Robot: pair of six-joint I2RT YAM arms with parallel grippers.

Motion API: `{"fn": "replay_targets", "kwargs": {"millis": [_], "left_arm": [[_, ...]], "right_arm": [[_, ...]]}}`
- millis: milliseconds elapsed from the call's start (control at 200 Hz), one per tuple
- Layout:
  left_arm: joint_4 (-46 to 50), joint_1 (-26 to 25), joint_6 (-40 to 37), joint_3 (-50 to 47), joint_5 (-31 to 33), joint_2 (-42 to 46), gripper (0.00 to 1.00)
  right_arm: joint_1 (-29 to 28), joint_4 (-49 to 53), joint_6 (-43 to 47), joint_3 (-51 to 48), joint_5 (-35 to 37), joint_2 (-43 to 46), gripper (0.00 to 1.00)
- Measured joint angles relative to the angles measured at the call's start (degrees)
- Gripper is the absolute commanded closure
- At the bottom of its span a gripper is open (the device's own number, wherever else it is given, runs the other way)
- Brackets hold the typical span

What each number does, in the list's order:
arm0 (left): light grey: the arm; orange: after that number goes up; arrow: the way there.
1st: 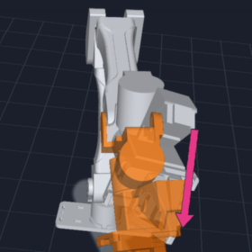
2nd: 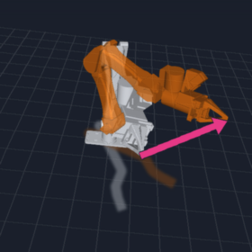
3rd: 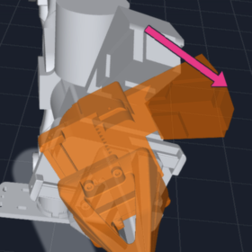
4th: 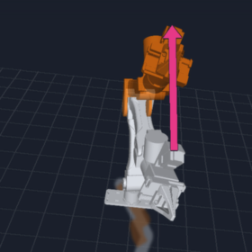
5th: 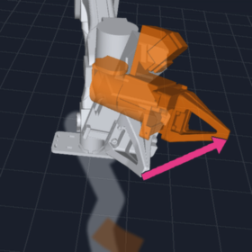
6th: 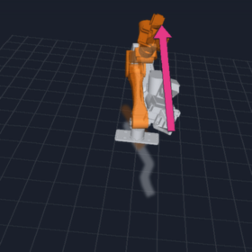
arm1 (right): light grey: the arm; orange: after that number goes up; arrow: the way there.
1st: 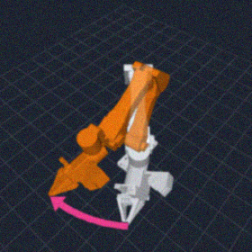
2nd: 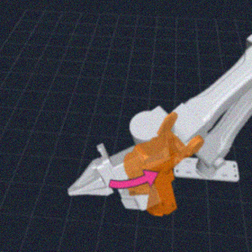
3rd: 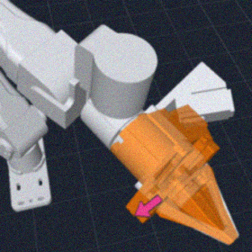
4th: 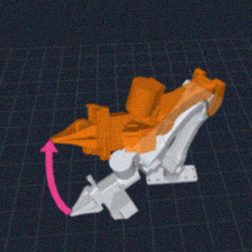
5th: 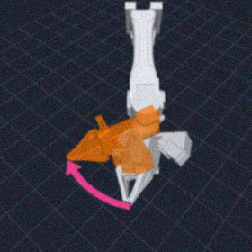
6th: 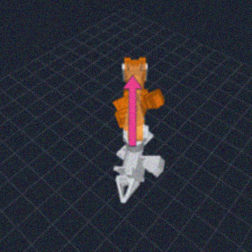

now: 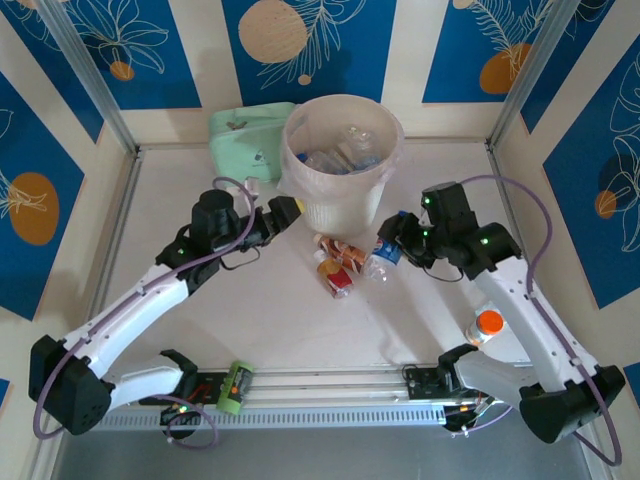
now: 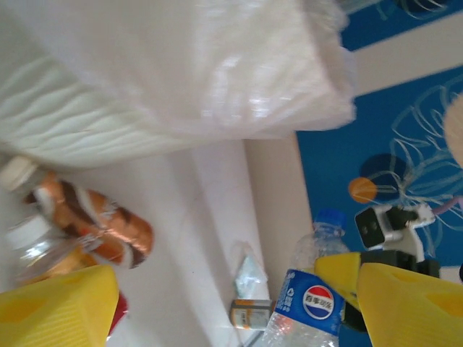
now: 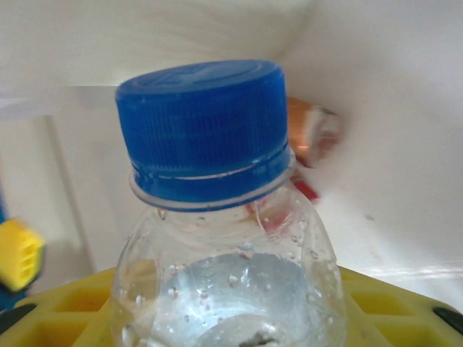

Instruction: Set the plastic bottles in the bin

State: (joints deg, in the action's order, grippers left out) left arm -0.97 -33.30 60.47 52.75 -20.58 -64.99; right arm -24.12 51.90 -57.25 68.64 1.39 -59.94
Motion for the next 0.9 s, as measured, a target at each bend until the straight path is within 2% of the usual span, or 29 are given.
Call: {"fn": "replay_targets", "kwargs": {"millis": [180, 400, 735, 900], "left_arm": [[-6.3, -6.2, -2.4, 3.9, -3.9, -2.0, 0.07], [-6.9, -11.8, -10.3, 7.3, -4.9, -1.9, 0.01], [-4.9, -13.5, -18.6, 11.8, -7.1, -6.0, 0.08], [0.4, -13.9, -23.2, 15.6, -7.8, -9.6, 0.14]], "right_arm": [[-3.4, -0.6, -1.8, 9.6, -0.4, -0.8, 0.48], [-5.7, -1.6, -3.2, 17.3, -0.4, -4.8, 0.48], [-7.4, -3.9, -4.6, 19.3, -1.0, -9.0, 0.47], [-7.4, -5.4, -5.4, 18.6, -2.1, -9.4, 0.47]]}}
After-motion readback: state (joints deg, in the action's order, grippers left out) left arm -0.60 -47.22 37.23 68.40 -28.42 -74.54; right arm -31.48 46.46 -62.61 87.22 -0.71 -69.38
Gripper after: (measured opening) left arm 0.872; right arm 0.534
